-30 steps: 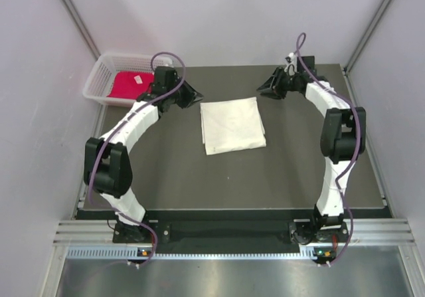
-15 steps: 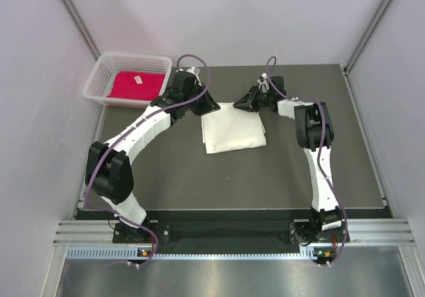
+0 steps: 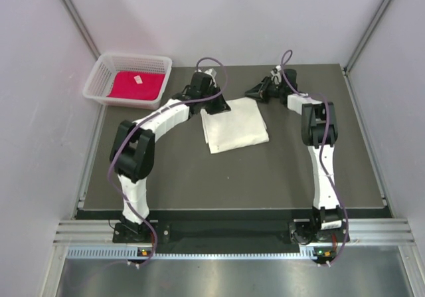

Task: Fold and stack the t-shirts
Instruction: Fold the tshirt

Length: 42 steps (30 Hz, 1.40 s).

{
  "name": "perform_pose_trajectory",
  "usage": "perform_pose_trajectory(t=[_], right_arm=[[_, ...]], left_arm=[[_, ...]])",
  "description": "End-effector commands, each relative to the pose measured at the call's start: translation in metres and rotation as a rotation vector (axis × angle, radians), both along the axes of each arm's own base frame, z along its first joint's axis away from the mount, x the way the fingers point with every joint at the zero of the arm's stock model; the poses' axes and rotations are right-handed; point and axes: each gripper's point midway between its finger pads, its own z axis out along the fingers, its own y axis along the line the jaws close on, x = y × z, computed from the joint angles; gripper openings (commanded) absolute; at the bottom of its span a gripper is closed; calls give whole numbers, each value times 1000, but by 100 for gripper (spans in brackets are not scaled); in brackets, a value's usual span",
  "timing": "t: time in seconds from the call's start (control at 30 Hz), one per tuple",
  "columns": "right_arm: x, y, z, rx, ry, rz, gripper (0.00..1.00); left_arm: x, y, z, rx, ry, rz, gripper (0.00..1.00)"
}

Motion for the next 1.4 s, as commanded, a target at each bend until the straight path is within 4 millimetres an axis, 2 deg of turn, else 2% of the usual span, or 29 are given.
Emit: perform_pose_trajectory(t=[0.0,0.03,0.07,0.1,0.13,0.17,0.2,0.27,0.3,0.37,0.4,0.47,0.53,0.6,0.7,0.73,0.77,0.83,0.87,0.9,0.93,0.97,1.0,1.03,1.07,1.1,1.13,1.17,1.37], right_arm=[[-11,-15,75,-25,-107,-2,21],[-16,-19,79,-37,-106,0,21],[-23,-21,96,-52,-140,7,21],[-37,-20,86,-51,-103,21,21],[-45,-18,88,-43,-101,30,21],[-55,-15,103,-20,-111,33,21],[-70,-12,90,-4,-105,52,21],[-88,-4,94,14,-107,71,21],[-101,-2,80,19,-87,84,21],[-112,4,70,37,-86,104,21],[-123,3,54,46,-45,111,20],[-129,-4,38,50,-25,99,20],[-128,-13,29,48,-16,86,20],[-127,-24,16,34,8,75,20],[-128,-32,17,20,15,70,20],[-128,-35,28,-3,-31,75,20],[-132,-36,25,-27,10,74,20],[-136,-30,49,-61,-40,97,20],[-143,-28,50,-88,-33,117,20],[-150,-18,56,-98,-46,145,20],[-156,-14,67,-107,-76,159,20],[-161,-10,69,-115,-71,166,21],[-173,-1,65,-119,-60,188,21],[-179,2,65,-119,-55,196,21],[-184,5,61,-119,-55,203,21],[-197,8,48,-119,-20,218,21],[-200,8,41,-113,-12,218,21],[-211,6,28,-107,22,221,21],[-227,-17,-22,-142,87,193,21]], left_arm=[[42,-3,3,-79,-78,33,13],[49,-2,-2,-78,-83,42,13],[57,3,-8,-77,-80,59,13],[63,7,-26,-67,-56,71,12],[67,10,-33,-63,-48,83,11],[74,19,-40,-59,-49,104,11],[79,25,-54,-39,-35,125,11],[86,38,-64,-10,-23,151,10],[87,41,-73,-1,-7,155,10],[89,52,-81,26,4,177,10],[88,56,-86,44,10,184,10],[88,64,-95,66,26,192,10],[88,66,-99,70,37,189,9],[88,68,-92,74,38,182,9],[83,54,-62,38,14,133,8],[76,52,-58,43,24,122,8],[68,43,-40,28,4,93,8],[49,35,-37,22,22,68,8],[37,25,-19,-3,1,42,8],[27,19,-15,-24,9,35,8],[11,15,-23,-26,39,18,8],[-3,2,-12,-48,23,-14,8],[-16,-7,-13,-70,48,-35,8],[-33,-9,-29,-68,93,-49,8],[-44,-17,-29,-85,95,-71,8],[-54,-20,-36,-93,118,-77,8],[-69,-18,-54,-75,160,-88,7],[-74,-16,-59,-68,167,-89,7],[-82,18,-108,97,199,-68,6]])
